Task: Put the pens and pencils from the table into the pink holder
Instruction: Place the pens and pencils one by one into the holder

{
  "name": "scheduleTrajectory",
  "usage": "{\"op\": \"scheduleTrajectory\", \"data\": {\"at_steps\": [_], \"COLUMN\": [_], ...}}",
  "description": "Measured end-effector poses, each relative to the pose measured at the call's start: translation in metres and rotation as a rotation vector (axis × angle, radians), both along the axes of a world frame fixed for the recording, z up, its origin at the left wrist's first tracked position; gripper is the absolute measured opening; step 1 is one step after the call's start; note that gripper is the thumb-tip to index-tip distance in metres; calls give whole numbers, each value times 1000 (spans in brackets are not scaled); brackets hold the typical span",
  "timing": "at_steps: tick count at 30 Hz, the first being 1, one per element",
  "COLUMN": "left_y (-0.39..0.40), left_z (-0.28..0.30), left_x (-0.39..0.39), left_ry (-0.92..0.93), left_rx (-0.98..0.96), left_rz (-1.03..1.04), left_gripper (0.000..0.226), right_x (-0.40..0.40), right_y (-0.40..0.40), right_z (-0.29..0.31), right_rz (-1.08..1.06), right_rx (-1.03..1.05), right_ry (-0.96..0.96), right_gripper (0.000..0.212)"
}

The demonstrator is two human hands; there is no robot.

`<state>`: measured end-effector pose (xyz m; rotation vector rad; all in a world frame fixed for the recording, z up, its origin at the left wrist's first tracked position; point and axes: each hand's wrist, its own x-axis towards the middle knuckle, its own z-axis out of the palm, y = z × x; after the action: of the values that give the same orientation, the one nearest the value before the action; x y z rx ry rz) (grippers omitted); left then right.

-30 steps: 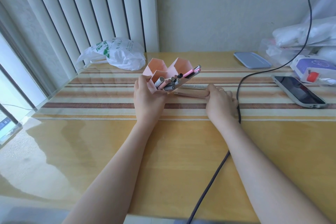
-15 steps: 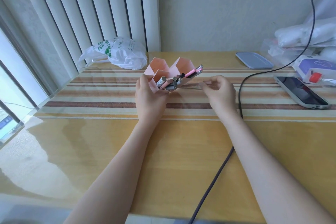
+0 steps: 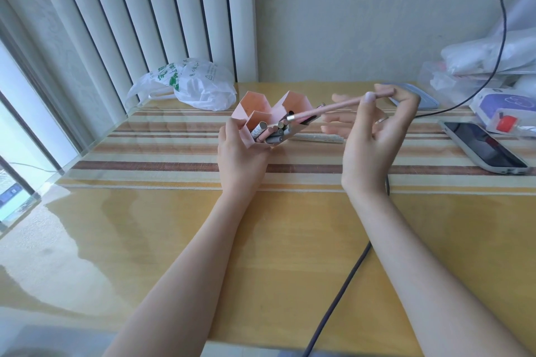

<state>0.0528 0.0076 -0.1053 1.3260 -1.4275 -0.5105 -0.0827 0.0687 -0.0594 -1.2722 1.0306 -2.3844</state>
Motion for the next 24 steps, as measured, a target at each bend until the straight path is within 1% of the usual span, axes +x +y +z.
{"op": "scheduleTrajectory", "data": {"at_steps": [3,7,14,18,20,22,23,24], "left_y": [0,2,1,0,0,-1,-2,-2], "left_z": [0,-1,-3,-3,-4,-5,-5,-6], "left_x": [0,0,0,0,1,0,0,0], "left_ry": [-21,-75,-99,-115,-128,-140,-146,-150], "left_rx": [-18,-64,-80,-76,-78,-82,-82,-82], "left_rz": [4,1,6,-7,-10,-7,-4,0], "left_gripper": [42,41,40,43,47,49,50,49], "right_x": [-1,0,2,4,4,2,4,5], "right_y": [-1,-8,-7,-7,-10,-16,-20,-23], "right_z": [-1,-7,-9,-11,-14,-21,-25,-29], "right_rz": [41,5,-14,-31,-101,-199,-247,-286], "right_rx": [23,28,67,76,79,130,156,179], "right_ry": [-11,74,143,158,297,528,640,727], "right_gripper": [6,17,18,30,19,2,2,8]}}
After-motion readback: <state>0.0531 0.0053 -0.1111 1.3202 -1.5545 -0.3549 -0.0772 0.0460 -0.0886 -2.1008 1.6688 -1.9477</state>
